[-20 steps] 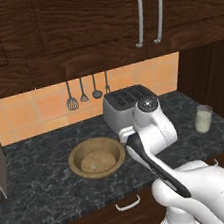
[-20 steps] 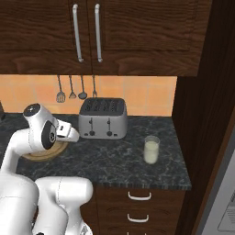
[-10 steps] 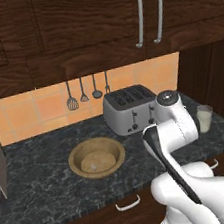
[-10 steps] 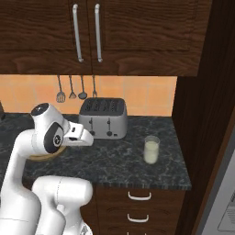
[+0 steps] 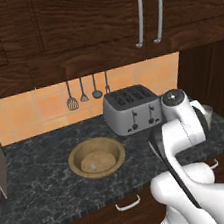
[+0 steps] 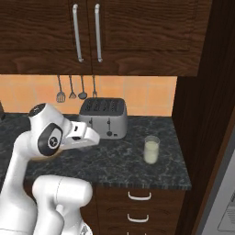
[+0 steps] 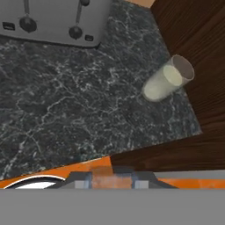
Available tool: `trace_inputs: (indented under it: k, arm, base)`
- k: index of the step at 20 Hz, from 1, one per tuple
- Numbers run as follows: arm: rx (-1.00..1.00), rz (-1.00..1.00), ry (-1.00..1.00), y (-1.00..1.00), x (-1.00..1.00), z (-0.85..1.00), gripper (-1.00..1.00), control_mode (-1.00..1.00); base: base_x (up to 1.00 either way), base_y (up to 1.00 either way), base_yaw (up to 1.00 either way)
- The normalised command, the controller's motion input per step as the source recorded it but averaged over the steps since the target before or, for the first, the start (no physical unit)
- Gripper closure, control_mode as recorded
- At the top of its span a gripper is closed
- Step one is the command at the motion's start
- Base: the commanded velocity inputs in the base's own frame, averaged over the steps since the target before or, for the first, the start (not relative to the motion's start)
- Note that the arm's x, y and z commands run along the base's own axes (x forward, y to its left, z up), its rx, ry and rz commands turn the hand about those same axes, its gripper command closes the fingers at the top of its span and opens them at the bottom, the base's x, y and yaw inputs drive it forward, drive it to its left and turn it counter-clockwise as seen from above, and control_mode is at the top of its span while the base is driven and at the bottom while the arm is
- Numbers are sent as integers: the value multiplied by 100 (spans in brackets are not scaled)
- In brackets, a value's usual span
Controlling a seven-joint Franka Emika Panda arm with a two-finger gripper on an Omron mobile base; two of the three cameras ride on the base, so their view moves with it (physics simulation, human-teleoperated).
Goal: Grab a lemon wedge from the fridge and one ice cube from the ice bowl, and put them in the glass of lemonade.
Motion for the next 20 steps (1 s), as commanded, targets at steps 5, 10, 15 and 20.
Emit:
trace_inputs:
  k: [5, 10, 15, 20]
  arm:
    - [-6, -5, 0, -78, 0, 28, 100, -100]
    - [0, -4, 5, -95, 1, 23, 100, -100]
    - [-2, -5, 9, -75, 37, 12, 100, -100]
    - [-1, -1, 8, -27, 78, -3, 100, -100]
  base:
    - [0, 0, 0]
    - [0, 0, 0]
    - [0, 0, 0]
    - [0, 0, 0]
